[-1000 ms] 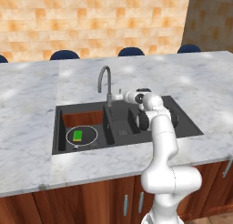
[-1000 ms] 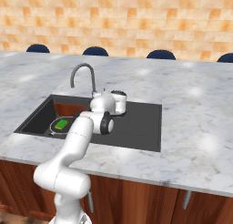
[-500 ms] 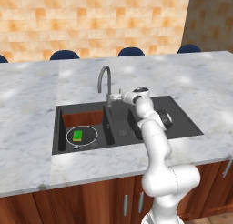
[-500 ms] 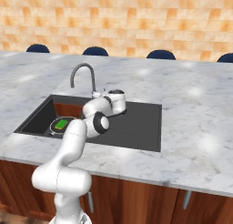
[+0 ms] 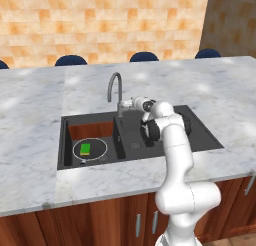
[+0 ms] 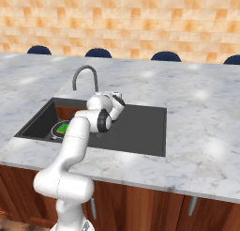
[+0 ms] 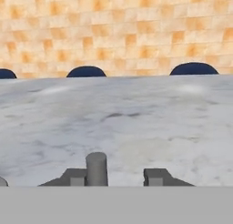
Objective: Pick the pan and sponge and place them into the sink. Then turn on the water.
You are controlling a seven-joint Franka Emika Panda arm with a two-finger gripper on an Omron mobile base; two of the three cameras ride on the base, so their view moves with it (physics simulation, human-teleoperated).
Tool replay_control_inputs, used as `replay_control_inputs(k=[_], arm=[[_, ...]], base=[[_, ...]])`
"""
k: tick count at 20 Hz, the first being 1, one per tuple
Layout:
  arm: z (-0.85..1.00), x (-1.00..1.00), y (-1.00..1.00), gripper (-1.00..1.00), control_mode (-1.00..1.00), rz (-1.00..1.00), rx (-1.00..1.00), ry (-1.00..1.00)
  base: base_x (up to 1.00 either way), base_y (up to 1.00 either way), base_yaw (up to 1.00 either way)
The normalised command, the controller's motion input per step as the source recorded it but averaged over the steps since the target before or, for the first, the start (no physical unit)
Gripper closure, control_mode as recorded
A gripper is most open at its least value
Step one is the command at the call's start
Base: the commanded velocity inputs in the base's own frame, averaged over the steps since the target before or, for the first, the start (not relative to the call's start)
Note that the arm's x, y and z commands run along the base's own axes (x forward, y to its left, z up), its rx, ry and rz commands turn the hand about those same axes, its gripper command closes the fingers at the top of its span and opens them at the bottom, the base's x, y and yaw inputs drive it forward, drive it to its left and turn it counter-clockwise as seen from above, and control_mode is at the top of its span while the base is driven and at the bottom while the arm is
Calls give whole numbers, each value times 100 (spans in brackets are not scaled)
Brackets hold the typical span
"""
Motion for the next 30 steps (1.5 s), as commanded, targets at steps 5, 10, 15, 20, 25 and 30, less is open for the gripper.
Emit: replay_control_inputs(k=[5, 10, 15, 20, 25, 30], arm=[[-21, 2, -25, 100, -100, 0, 1, 13], [-11, 1, -22, 100, -100, 0, 2, 14], [-14, 2, -39, 100, -100, -1, 3, 10], [-30, 6, -14, 100, -100, -5, 0, 6], [-30, 4, -5, 100, -100, -7, 0, 5], [-31, 2, -16, 100, -100, -8, 0, 4]], base=[[0, 0, 0], [0, 0, 0], [0, 0, 0], [0, 0, 0], [0, 0, 0], [0, 0, 0]])
